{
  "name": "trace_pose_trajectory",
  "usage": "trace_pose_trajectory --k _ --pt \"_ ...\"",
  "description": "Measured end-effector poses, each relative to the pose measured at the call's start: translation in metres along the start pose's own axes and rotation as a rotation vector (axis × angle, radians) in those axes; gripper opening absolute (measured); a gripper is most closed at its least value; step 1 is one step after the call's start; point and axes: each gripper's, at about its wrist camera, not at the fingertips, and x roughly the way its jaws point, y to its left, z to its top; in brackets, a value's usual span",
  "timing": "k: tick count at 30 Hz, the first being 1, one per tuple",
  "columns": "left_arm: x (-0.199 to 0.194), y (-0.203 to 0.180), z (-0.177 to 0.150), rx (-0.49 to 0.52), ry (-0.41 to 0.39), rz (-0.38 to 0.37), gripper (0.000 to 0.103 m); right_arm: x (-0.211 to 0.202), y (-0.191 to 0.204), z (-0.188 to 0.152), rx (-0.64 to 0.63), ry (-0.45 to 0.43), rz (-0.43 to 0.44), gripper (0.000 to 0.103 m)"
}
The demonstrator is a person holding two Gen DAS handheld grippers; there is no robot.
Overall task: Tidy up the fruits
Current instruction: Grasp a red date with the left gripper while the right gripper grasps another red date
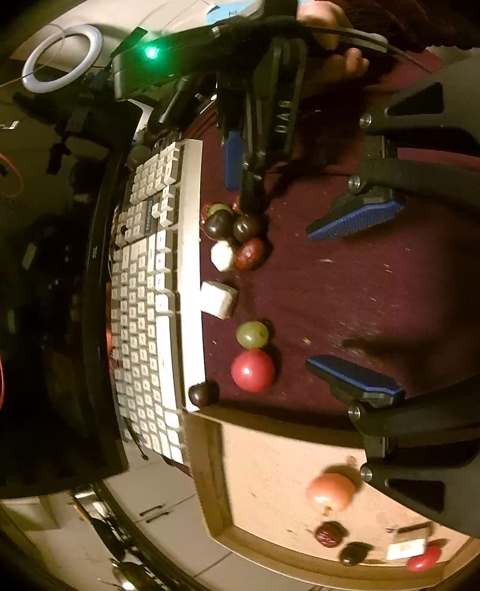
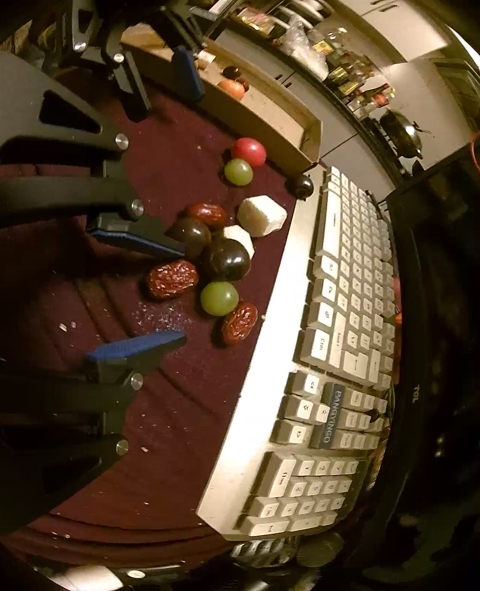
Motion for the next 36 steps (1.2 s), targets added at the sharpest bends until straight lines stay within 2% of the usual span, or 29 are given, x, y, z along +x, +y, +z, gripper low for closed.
trace_pose_trajectory --k 3,7,9,11,15,18,20,23,31,36 --pt "0.01 -0.006 0.008 0.004 0.006 0.0 0.064 0.003 0.007 -0.001 -0.033 -0.011 -0.019 0.041" --pt "0.022 -0.015 0.014 0.026 0.022 0.013 0.064 0.006 0.014 -0.003 -0.08 -0.017 -0.059 0.025" --pt "0.026 -0.017 0.017 0.034 0.023 0.024 0.064 0.007 0.016 -0.003 -0.095 -0.023 -0.083 0.021" --pt "0.031 -0.019 0.02 0.036 0.03 0.032 0.064 0.005 0.01 -0.003 -0.066 -0.025 -0.084 0.021" --pt "0.039 -0.027 0.027 0.045 0.033 0.039 0.063 -0.003 -0.018 0.0 0.071 -0.037 -0.047 0.021" --pt "0.045 -0.032 0.03 0.063 0.043 0.052 0.047 -0.009 -0.034 -0.002 0.14 -0.045 -0.034 0.021" --pt "0.048 -0.032 0.032 0.064 0.046 0.057 0.047 -0.01 -0.041 -0.003 0.176 -0.042 -0.015 0.021" --pt "0.05 -0.033 0.035 0.072 0.044 0.063 0.043 -0.01 -0.041 -0.003 0.189 -0.037 -0.008 0.021" --pt "0.057 -0.038 0.042 0.059 0.052 0.055 0.043 -0.014 -0.045 -0.004 0.22 -0.042 0.009 0.021" --pt "0.055 -0.048 0.034 0.122 0.047 0.022 0.042 -0.015 -0.046 -0.005 0.223 -0.04 0.004 0.021"
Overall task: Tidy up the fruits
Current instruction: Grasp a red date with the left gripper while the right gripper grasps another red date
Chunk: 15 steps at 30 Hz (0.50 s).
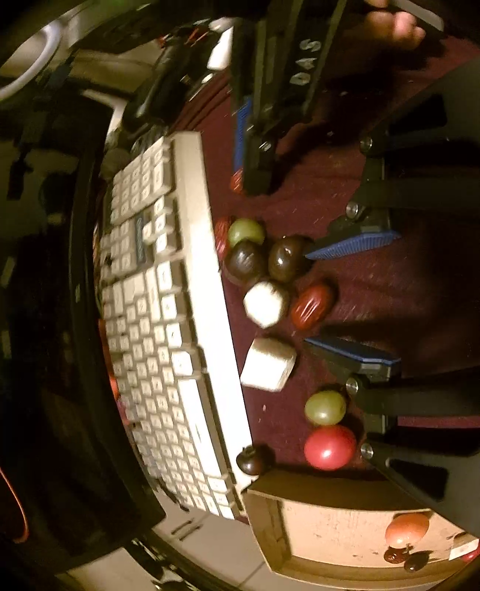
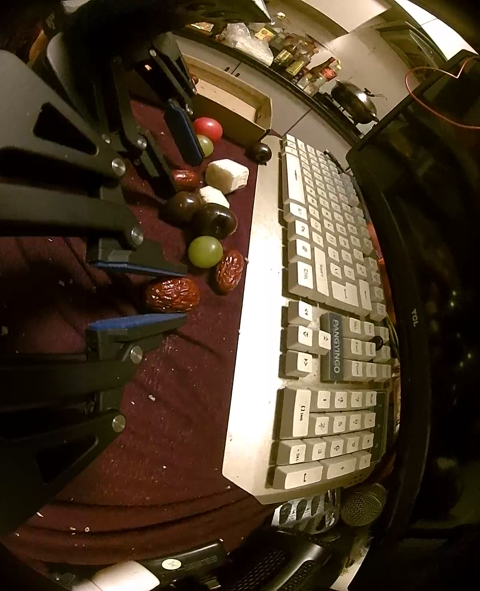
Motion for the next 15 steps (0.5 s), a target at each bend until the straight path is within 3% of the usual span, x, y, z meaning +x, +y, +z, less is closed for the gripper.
trace_pose_trajectory --k 3,8,15 --pt "0.0 0.001 -0.007 0.011 0.002 -0.006 0.042 -0.001 0.0 -0.001 0.001 -0.003 0.001 0.021" --pt "0.0 0.016 -0.001 -0.05 0.005 0.029 0.042 -0.002 0.0 -0.001 0.003 -0.003 0.005 0.021" --pt "0.008 0.023 0.005 -0.115 0.019 0.02 0.042 -0.003 -0.001 -0.001 0.01 -0.003 0.01 0.021"
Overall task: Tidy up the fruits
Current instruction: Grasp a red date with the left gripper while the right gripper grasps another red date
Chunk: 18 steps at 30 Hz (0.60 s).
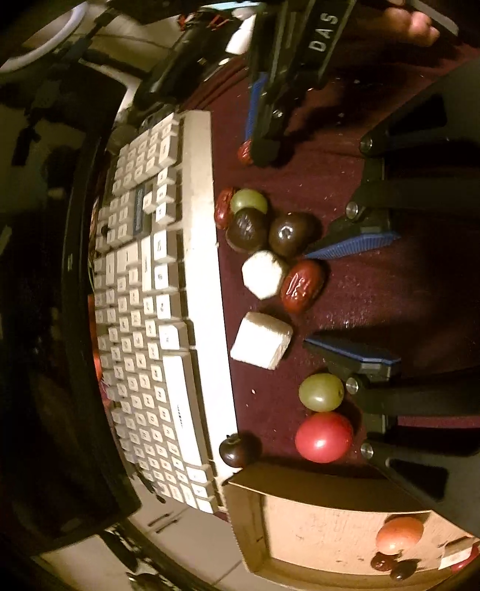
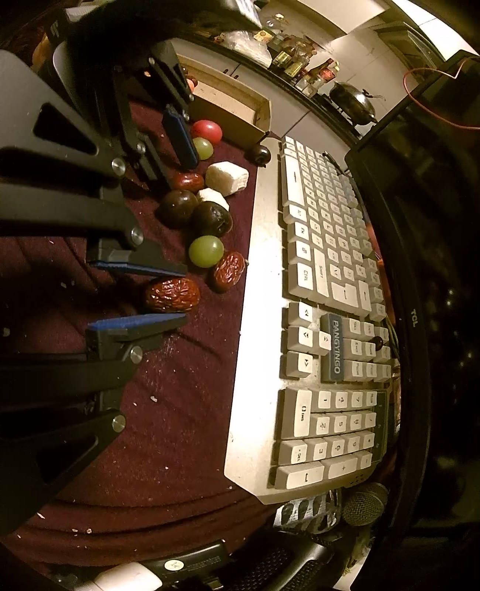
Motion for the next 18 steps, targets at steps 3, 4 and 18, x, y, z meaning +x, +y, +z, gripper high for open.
trace_pose_trajectory --k 3,4,18 --pt "-0.005 0.008 -0.001 -0.055 -0.001 0.041 0.043 0.002 -0.001 0.0 0.001 0.006 -0.003 0.021" --pt "-0.007 0.01 -0.003 -0.073 -0.002 0.056 0.043 0.002 -0.001 0.001 0.002 0.009 -0.003 0.021" --pt "0.001 0.006 0.0 -0.065 -0.016 0.01 0.022 0.003 -0.001 0.001 0.001 0.012 0.0 0.021"
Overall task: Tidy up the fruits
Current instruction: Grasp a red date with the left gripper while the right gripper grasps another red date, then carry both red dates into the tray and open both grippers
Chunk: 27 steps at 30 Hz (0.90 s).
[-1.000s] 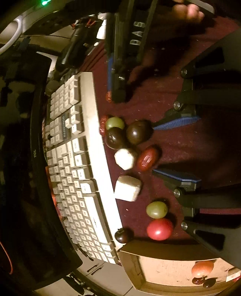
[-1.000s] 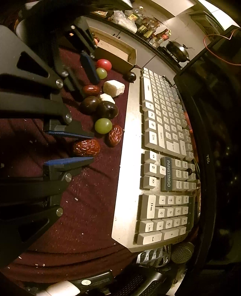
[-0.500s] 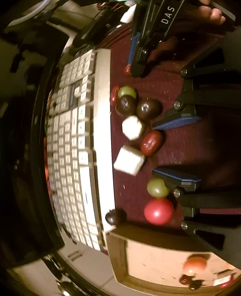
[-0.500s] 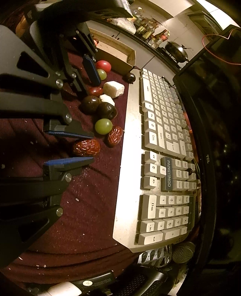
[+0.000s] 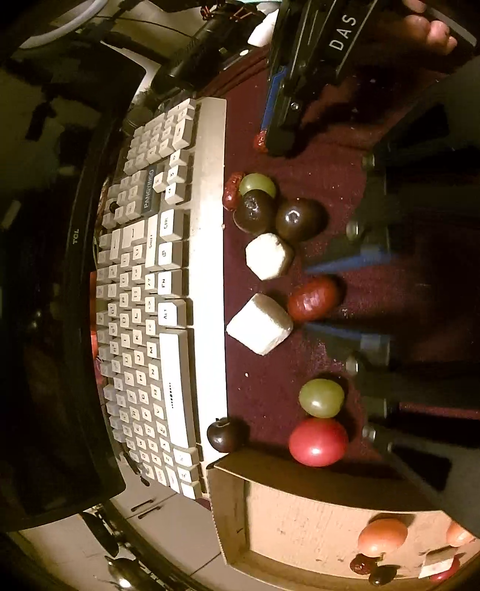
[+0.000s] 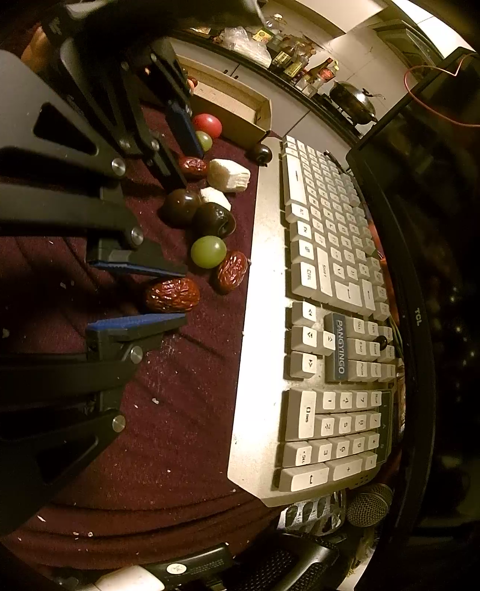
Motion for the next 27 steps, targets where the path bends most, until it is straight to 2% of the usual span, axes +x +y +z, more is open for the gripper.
trace_pose_trajectory --k 2,10,18,27 --pt "0.0 0.002 -0.001 -0.004 -0.006 -0.011 0.018 0.0 0.001 0.0 -0.005 0.001 0.001 0.021" --pt "-0.009 0.009 -0.008 -0.015 -0.044 -0.047 0.018 0.001 0.007 0.0 -0.041 -0.008 0.001 0.021" --pt "-0.059 0.012 -0.024 0.009 -0.136 -0.051 0.018 -0.002 0.007 0.0 -0.046 -0.029 -0.009 0.021" --pt "-0.119 0.025 -0.037 -0.005 -0.256 -0.047 0.018 -0.014 0.009 0.001 -0.057 -0.101 -0.014 0.021"
